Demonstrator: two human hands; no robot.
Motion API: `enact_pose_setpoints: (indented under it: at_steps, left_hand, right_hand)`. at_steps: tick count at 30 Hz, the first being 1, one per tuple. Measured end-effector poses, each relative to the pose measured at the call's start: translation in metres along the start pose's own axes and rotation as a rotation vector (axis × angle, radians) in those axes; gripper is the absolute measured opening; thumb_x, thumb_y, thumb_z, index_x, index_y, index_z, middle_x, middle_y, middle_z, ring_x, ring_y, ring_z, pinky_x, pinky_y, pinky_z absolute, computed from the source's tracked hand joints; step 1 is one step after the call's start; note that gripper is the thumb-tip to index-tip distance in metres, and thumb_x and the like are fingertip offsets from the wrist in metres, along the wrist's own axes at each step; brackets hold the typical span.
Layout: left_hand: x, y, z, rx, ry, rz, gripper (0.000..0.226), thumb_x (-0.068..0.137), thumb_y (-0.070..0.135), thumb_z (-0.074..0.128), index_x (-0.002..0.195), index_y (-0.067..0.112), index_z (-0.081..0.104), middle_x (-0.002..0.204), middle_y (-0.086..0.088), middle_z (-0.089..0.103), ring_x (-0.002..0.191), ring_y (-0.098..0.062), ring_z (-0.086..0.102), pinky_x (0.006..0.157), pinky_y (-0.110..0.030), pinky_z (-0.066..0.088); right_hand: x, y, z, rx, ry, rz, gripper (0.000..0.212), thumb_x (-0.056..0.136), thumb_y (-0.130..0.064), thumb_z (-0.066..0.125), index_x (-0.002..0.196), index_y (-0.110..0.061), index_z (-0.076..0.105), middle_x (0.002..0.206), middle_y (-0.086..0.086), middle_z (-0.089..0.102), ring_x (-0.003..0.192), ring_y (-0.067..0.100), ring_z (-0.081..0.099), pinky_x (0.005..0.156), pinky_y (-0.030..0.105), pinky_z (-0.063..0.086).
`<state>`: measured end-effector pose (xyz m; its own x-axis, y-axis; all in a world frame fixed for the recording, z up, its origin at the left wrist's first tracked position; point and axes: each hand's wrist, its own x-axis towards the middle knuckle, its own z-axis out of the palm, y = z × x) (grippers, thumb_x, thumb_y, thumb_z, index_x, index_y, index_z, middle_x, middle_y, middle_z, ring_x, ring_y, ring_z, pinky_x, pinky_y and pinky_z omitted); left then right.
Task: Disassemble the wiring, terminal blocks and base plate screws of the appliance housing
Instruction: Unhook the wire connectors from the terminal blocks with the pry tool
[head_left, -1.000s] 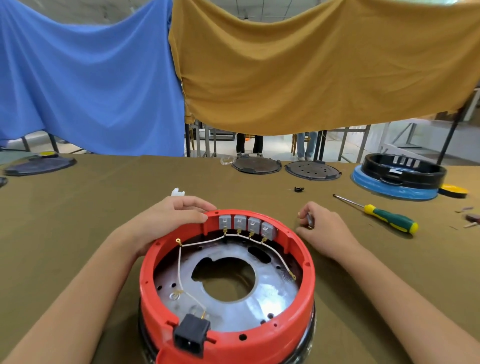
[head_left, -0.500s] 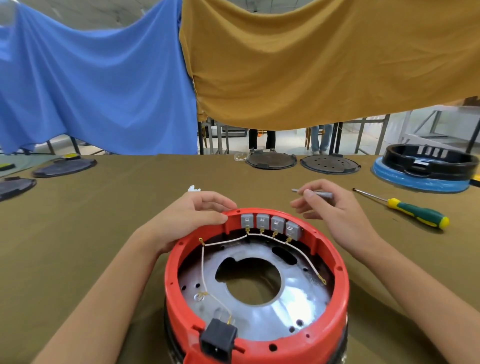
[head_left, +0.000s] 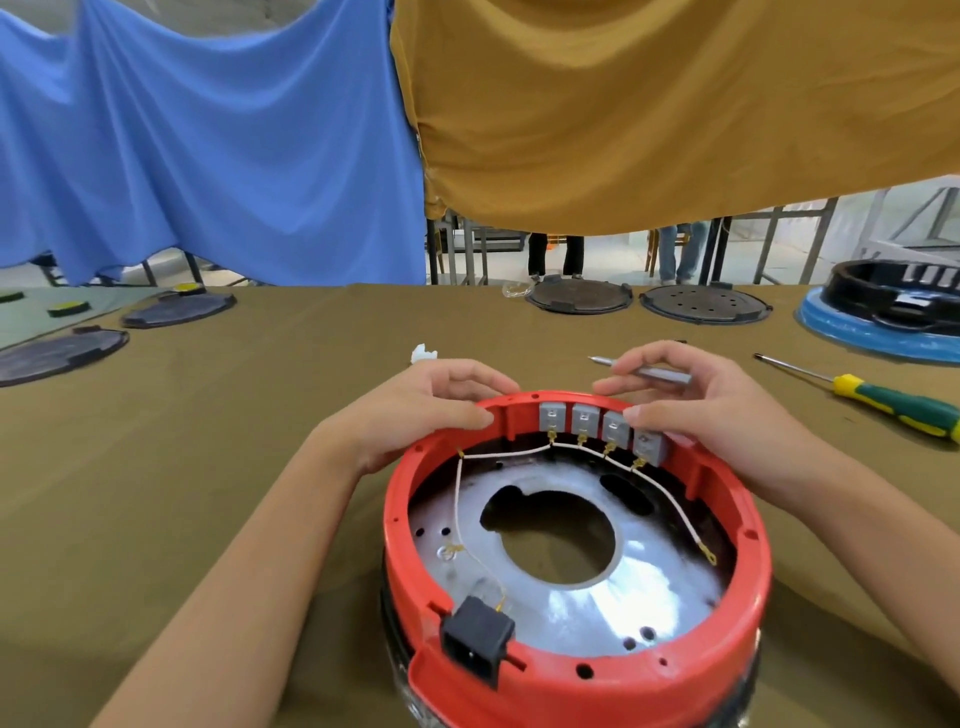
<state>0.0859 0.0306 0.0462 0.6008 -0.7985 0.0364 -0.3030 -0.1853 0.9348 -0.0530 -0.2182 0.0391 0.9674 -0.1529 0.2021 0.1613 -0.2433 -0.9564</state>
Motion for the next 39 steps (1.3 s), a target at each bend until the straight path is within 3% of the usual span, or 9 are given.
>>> enact_pose_setpoints:
  at_steps: [6,10,14,19,23,26,29,36,39]
  left_hand:
    - [0.004,-0.002,0.006,0.005,0.055,0.08,0.028,0.09,-0.006,0.061,0.116,0.003,0.065,0.114,-0.015,0.071,0.101,-0.026,0.068,0.095,-0.036,0.054]
    - [0.004,-0.002,0.006,0.089,0.062,0.171,0.02,0.088,-0.006,0.062,0.105,0.004,0.062,0.114,-0.012,0.071,0.104,-0.031,0.068,0.095,-0.04,0.053]
    - [0.003,0.0,0.007,0.168,0.063,0.203,0.018,0.089,-0.011,0.058,0.091,0.007,0.059,0.115,-0.008,0.072,0.104,-0.029,0.07,0.095,-0.046,0.053]
    - [0.003,0.025,0.009,0.656,0.04,0.136,0.018,0.091,0.015,0.062,0.087,0.031,0.068,0.1,0.008,0.073,0.087,-0.016,0.07,0.083,-0.039,0.056]
    - [0.007,0.04,0.033,0.967,0.005,0.16,0.01,0.084,0.035,0.07,0.091,0.029,0.068,0.104,0.009,0.06,0.096,-0.009,0.057,0.093,-0.035,0.045]
    - [0.009,0.035,0.053,0.988,0.048,0.16,0.014,0.082,0.037,0.073,0.088,0.024,0.071,0.111,0.008,0.055,0.098,-0.009,0.055,0.093,-0.033,0.044]
    - [0.011,0.029,0.056,0.942,0.119,0.16,0.007,0.082,0.032,0.074,0.082,0.025,0.075,0.113,0.011,0.056,0.098,-0.006,0.056,0.093,-0.031,0.044]
    - [0.015,0.031,0.054,0.841,0.119,0.109,0.004,0.08,0.028,0.075,0.077,0.03,0.077,0.108,0.016,0.06,0.094,0.001,0.057,0.091,-0.027,0.045]
    - [0.016,0.031,0.053,0.822,0.122,0.09,0.004,0.079,0.028,0.076,0.075,0.03,0.077,0.107,0.016,0.06,0.093,0.001,0.058,0.09,-0.027,0.046]
  right_hand:
    - [-0.001,0.0,0.003,-0.109,0.125,-0.112,0.014,0.1,-0.015,0.057,0.103,-0.018,0.07,0.095,-0.001,0.078,0.088,0.018,0.073,0.072,0.018,0.057]
    - [0.001,-0.001,0.005,-0.077,0.206,-0.219,0.016,0.103,-0.018,0.05,0.11,-0.018,0.065,0.087,0.005,0.077,0.084,0.02,0.072,0.078,0.024,0.058]
    - [0.0,-0.004,0.007,-0.013,0.157,-0.276,0.012,0.099,-0.015,0.057,0.102,-0.005,0.062,0.081,0.01,0.076,0.079,0.023,0.074,0.075,0.024,0.058]
    - [0.002,-0.009,0.011,-0.051,0.096,-0.327,0.016,0.094,-0.019,0.064,0.095,-0.003,0.066,0.08,0.006,0.077,0.075,0.017,0.075,0.07,0.02,0.056]
    - [0.009,-0.014,0.014,-0.205,0.031,-0.347,0.015,0.096,-0.019,0.065,0.09,-0.006,0.066,0.08,0.005,0.075,0.072,0.011,0.073,0.067,0.019,0.055]
    - [0.01,-0.014,0.015,-0.318,-0.006,-0.355,0.014,0.096,-0.021,0.066,0.087,-0.009,0.066,0.075,0.001,0.075,0.061,0.005,0.067,0.061,0.016,0.049]
    - [0.009,-0.012,0.014,-0.369,-0.002,-0.385,0.013,0.095,-0.022,0.066,0.086,-0.013,0.066,0.076,-0.004,0.074,0.071,0.007,0.071,0.064,0.015,0.052]
    - [0.01,-0.012,0.014,-0.532,-0.043,-0.393,0.013,0.094,-0.031,0.067,0.083,-0.026,0.068,0.071,-0.01,0.068,0.062,0.011,0.063,0.058,0.024,0.05]
    - [0.011,-0.011,0.013,-0.529,-0.056,-0.395,0.014,0.094,-0.032,0.068,0.081,-0.026,0.067,0.067,-0.007,0.067,0.054,0.008,0.058,0.054,0.016,0.044]
